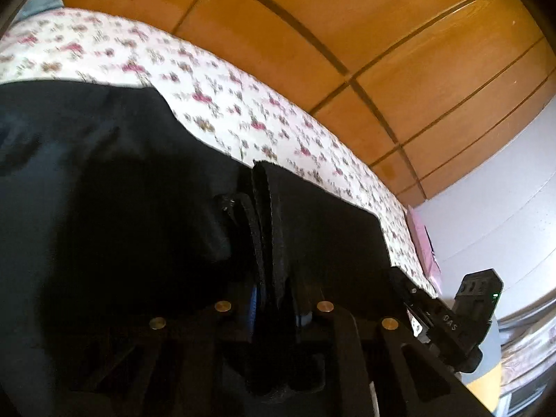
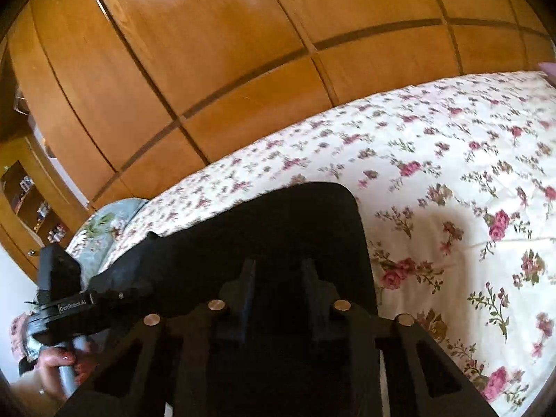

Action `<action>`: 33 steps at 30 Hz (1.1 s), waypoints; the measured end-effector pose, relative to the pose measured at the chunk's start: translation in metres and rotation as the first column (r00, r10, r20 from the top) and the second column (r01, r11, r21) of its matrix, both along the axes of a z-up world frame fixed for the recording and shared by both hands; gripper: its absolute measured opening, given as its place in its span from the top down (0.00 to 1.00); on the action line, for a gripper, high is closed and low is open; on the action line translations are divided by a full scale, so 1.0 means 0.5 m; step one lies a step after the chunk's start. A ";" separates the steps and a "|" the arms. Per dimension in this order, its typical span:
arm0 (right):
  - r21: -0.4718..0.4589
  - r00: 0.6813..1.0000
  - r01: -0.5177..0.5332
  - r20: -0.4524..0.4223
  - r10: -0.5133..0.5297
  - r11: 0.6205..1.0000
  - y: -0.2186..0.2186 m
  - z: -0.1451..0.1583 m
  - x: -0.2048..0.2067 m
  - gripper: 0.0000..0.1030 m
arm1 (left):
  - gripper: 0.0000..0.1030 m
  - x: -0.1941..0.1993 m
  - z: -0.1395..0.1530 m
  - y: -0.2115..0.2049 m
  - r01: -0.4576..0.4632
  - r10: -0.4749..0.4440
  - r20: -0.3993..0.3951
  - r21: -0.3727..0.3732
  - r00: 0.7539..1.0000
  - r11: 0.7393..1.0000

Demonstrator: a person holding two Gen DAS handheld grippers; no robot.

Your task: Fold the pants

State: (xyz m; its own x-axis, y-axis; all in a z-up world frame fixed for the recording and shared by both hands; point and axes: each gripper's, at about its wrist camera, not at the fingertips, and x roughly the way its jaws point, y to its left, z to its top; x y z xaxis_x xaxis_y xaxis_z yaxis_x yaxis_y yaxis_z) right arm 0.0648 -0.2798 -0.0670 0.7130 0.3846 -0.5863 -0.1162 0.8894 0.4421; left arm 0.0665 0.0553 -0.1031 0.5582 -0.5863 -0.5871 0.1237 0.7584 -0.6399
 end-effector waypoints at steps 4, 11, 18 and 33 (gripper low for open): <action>0.025 1.000 -0.018 -0.006 0.018 1.000 0.008 -0.019 0.001 0.80 | 0.87 -0.046 0.011 0.010 -0.040 0.038 0.047 0.037 0.998 0.999; -0.041 1.000 -0.028 0.009 0.028 0.999 0.018 -0.042 0.006 0.95 | 0.81 -0.035 -0.036 0.012 -0.041 0.036 0.062 0.093 0.997 0.995; 0.038 1.000 0.028 -0.001 -0.028 0.999 -0.008 -0.006 -0.012 0.91 | 0.69 -0.088 0.033 0.029 -0.149 0.127 0.164 0.130 0.978 0.980; -0.226 0.997 -0.044 -0.065 0.030 0.973 0.051 -0.017 0.117 0.97 | 0.75 0.033 -0.002 -0.091 0.070 -0.150 0.174 0.397 0.973 0.915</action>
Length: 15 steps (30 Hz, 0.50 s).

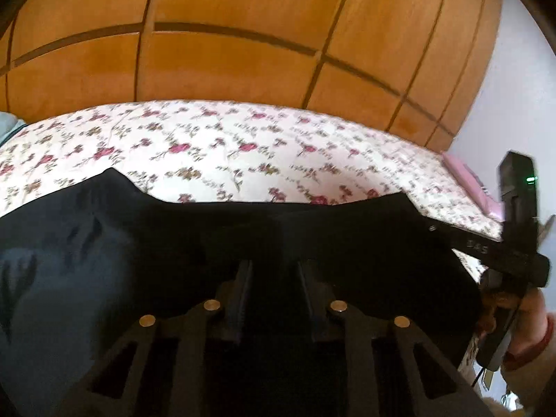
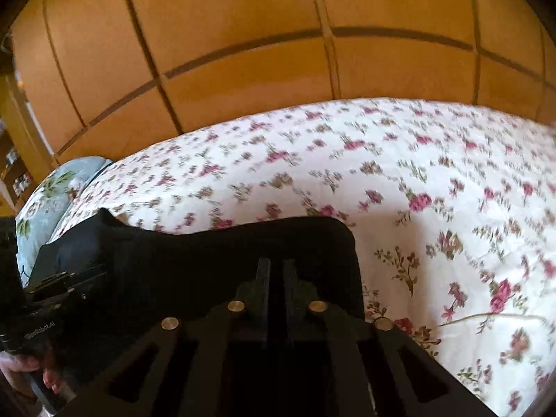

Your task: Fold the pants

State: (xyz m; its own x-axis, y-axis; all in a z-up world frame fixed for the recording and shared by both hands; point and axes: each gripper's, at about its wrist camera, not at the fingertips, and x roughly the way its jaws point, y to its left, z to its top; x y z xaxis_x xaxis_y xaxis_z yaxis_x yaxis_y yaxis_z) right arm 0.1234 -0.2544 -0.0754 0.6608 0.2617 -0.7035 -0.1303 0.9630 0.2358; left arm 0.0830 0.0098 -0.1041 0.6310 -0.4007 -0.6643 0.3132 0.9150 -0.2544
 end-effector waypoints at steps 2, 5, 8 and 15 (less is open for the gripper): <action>0.038 1.000 0.014 0.015 -0.015 0.999 -0.010 -0.009 -0.002 0.99 | 0.75 -0.007 -0.004 0.013 0.000 0.000 0.000 -0.043 1.000 0.999; 0.060 0.999 0.017 0.033 -0.019 0.998 -0.015 -0.011 -0.008 0.99 | 0.75 -0.019 0.005 0.025 -0.007 0.008 0.004 -0.096 1.000 0.995; 0.038 0.998 0.043 0.033 -0.044 0.998 -0.005 0.011 -0.029 0.92 | 0.74 -0.049 0.013 0.047 -0.046 0.046 -0.004 -0.161 0.999 0.986; 0.099 0.988 -0.134 0.087 0.126 0.986 0.109 0.037 -0.127 0.82 | 0.46 -0.134 0.007 0.146 -0.200 0.197 -0.035 -0.220 0.980 0.955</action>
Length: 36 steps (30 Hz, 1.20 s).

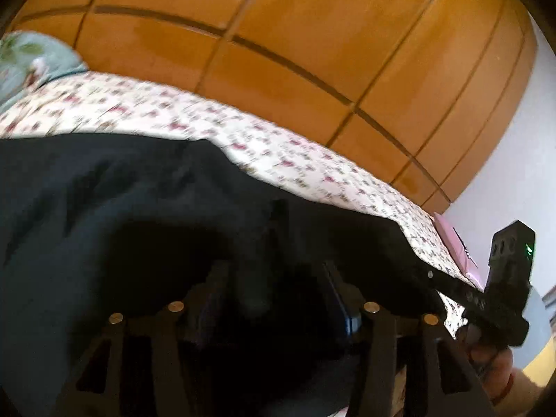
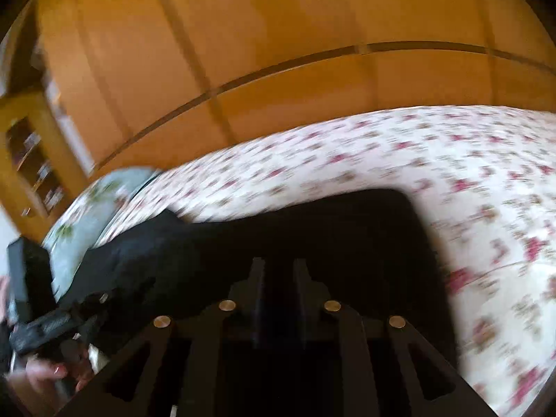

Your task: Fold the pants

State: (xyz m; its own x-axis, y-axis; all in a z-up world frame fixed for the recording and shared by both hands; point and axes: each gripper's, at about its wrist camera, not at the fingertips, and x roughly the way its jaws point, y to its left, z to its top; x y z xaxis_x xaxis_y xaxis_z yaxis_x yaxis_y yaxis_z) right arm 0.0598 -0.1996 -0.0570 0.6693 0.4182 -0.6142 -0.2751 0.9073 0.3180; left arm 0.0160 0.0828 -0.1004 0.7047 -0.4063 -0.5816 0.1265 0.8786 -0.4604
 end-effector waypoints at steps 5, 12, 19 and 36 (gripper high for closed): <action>-0.038 0.988 -0.157 -0.002 0.157 0.987 0.097 -0.023 -0.031 0.82 | 0.47 -0.025 -0.003 0.024 -0.019 0.019 0.005 0.030 1.000 0.999; -0.115 0.980 -0.193 0.029 0.197 0.974 0.128 -0.056 -0.051 0.81 | 0.46 -0.043 0.020 0.034 -0.139 0.146 -0.029 0.158 0.989 0.978; -0.080 0.983 -0.171 0.053 0.176 0.982 0.126 -0.063 -0.053 0.81 | 0.46 -0.055 0.021 0.071 -0.269 0.292 -0.045 0.278 0.955 0.922; -0.064 0.982 -0.169 0.069 0.173 0.984 0.124 -0.066 -0.059 0.81 | 0.45 -0.142 0.020 0.183 -0.470 0.511 -0.041 0.335 0.859 0.817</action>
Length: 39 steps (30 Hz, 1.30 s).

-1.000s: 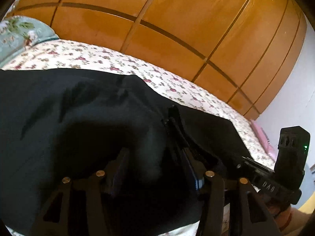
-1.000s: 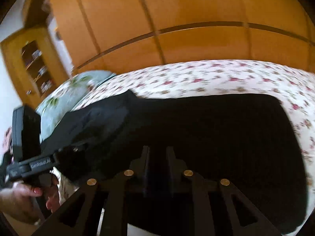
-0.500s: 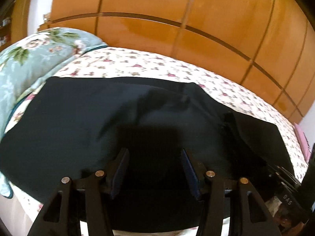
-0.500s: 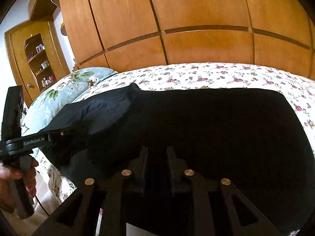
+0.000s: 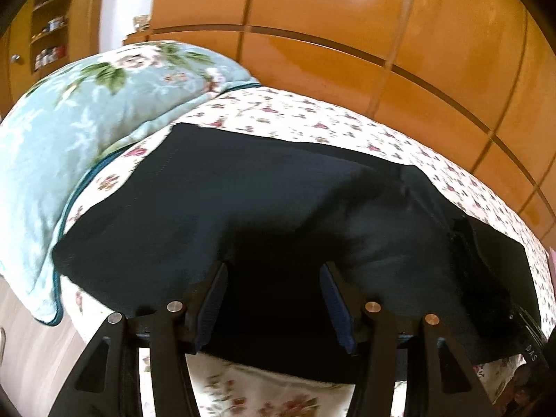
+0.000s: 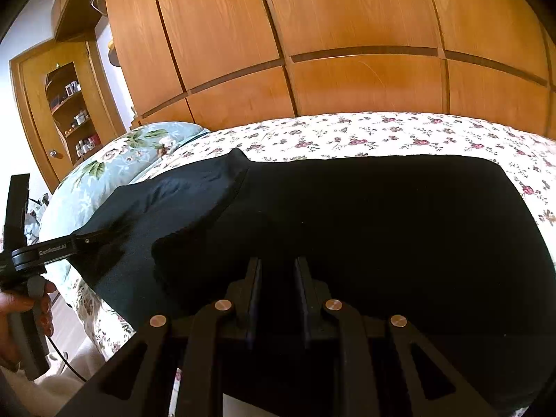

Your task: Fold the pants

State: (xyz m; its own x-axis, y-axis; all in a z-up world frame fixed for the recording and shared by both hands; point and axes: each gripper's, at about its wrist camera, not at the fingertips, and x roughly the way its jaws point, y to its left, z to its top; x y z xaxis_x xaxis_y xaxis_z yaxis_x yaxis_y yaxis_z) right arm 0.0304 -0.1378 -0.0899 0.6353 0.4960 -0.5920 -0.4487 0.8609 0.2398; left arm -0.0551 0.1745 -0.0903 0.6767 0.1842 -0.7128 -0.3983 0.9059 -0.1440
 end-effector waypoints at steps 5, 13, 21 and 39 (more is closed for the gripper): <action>0.001 1.000 0.001 0.003 -0.001 1.000 0.000 0.000 -0.001 0.81 | 0.45 -0.021 0.001 0.026 -0.044 0.044 -0.002 0.013 0.999 0.999; 0.006 1.000 0.000 0.004 0.000 1.000 -0.001 -0.001 0.000 0.81 | 0.45 -0.057 0.001 0.056 -0.097 0.097 0.003 0.016 0.995 0.995; 0.012 1.000 -0.001 0.003 0.001 1.000 -0.002 -0.001 0.000 0.81 | 0.41 -0.138 -0.008 0.122 -0.219 0.229 0.081 -0.116 0.970 0.969; 0.020 1.000 0.004 0.006 -0.004 1.000 -0.001 -0.001 0.000 0.81 | 0.53 -0.144 -0.062 0.246 -0.226 0.371 0.203 -0.509 0.906 0.831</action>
State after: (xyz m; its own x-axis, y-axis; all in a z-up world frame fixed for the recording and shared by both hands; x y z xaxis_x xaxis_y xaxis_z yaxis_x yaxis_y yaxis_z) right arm 0.0306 -0.1384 -0.0904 0.6406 0.5049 -0.5786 -0.4467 0.8579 0.2540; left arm -0.1273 0.2975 -0.1214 0.8263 0.1083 -0.5527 -0.5144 0.5449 -0.6622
